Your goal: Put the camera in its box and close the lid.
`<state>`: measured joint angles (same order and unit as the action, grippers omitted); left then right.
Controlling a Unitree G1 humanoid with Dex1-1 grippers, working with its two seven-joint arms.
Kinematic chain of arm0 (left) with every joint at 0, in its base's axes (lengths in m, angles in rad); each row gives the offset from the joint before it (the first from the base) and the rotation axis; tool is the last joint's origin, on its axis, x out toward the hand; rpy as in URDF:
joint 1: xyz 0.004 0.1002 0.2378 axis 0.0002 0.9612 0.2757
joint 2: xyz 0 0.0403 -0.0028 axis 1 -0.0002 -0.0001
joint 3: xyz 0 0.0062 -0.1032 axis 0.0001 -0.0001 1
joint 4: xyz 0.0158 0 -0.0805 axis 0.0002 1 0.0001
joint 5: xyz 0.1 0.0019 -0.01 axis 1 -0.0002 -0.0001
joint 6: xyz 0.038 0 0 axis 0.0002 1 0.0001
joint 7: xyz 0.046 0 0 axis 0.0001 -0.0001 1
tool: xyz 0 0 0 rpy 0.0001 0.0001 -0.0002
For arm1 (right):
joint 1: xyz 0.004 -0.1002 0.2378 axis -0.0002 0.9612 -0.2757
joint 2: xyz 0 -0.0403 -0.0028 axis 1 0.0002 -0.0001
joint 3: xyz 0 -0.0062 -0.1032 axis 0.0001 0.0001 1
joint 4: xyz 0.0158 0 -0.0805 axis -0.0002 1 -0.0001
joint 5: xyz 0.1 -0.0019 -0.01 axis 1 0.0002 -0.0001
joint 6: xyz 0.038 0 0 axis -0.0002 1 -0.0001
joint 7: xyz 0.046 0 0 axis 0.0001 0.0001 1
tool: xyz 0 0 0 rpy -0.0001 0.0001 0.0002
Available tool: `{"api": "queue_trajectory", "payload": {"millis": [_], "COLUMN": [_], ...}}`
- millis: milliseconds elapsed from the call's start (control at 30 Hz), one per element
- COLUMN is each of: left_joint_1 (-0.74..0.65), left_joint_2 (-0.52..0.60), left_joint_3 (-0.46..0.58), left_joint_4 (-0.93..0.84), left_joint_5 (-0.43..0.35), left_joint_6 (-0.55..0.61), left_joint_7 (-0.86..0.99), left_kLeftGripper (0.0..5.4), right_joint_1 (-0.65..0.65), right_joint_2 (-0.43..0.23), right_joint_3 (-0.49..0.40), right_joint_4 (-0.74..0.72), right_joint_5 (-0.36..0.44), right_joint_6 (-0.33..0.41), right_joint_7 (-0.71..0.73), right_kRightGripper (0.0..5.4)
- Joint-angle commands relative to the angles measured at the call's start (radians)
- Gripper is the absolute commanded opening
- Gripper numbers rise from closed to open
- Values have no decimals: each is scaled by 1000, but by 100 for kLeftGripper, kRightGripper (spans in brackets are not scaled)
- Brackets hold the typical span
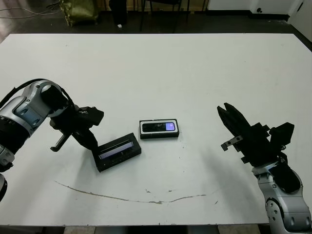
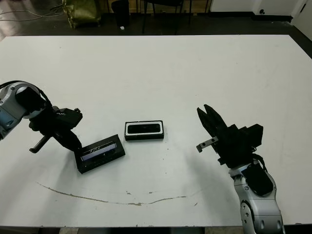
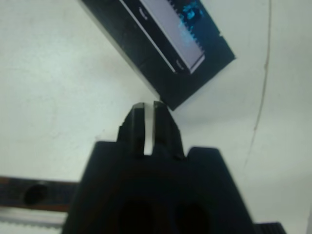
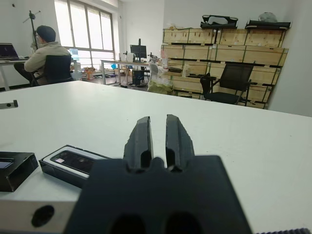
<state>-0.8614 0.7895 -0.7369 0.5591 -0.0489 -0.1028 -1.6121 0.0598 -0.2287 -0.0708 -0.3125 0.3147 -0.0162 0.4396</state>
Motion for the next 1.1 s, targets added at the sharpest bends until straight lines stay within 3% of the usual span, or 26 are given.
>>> {"api": "queue_trajectory", "payload": {"millis": [33, 333, 467, 533, 667, 767, 900, 1033, 1100], "left_joint_1": [24, 48, 61, 64, 67, 78, 132, 234, 317], "left_joint_2": [15, 35, 46, 46, 64, 71, 110, 195, 207], "left_joint_3": [-23, -34, -14, 14, 86, 146, 271, 406, 525], "left_joint_4": [-7, -25, -16, -16, -7, 46, 32, -150, -236], "left_joint_5": [16, -54, -46, -4, 122, 147, 100, 94, 10], "left_joint_6": [10, -8, -28, -14, 29, 28, -5, 69, 138], "left_joint_7": [-2, -2, -2, -2, 98, 118, 123, 216, 265], "left_kLeftGripper": [0, 0, 0, 0, 0, 0, 0, 0, 0], "right_joint_1": [16, 27, 29, 29, 36, 43, 48, 48, 46], "right_joint_2": [-12, -16, -15, -16, -18, -20, -21, -24, -21], "right_joint_3": [2, 2, 5, 6, 8, 10, 12, 16, 15], "right_joint_4": [2, -26, -30, -28, -50, -70, -78, -85, -72], "right_joint_5": [-1, -4, -2, -2, -2, -5, -2, -8, 2], "right_joint_6": [25, 50, 54, 48, 66, 80, 74, 74, 61], "right_joint_7": [-1, -14, -13, -10, -19, -27, -20, -20, -10], "right_kRightGripper": [1, 1, 1, 1, 1, 1, 1, 1, 1]}}
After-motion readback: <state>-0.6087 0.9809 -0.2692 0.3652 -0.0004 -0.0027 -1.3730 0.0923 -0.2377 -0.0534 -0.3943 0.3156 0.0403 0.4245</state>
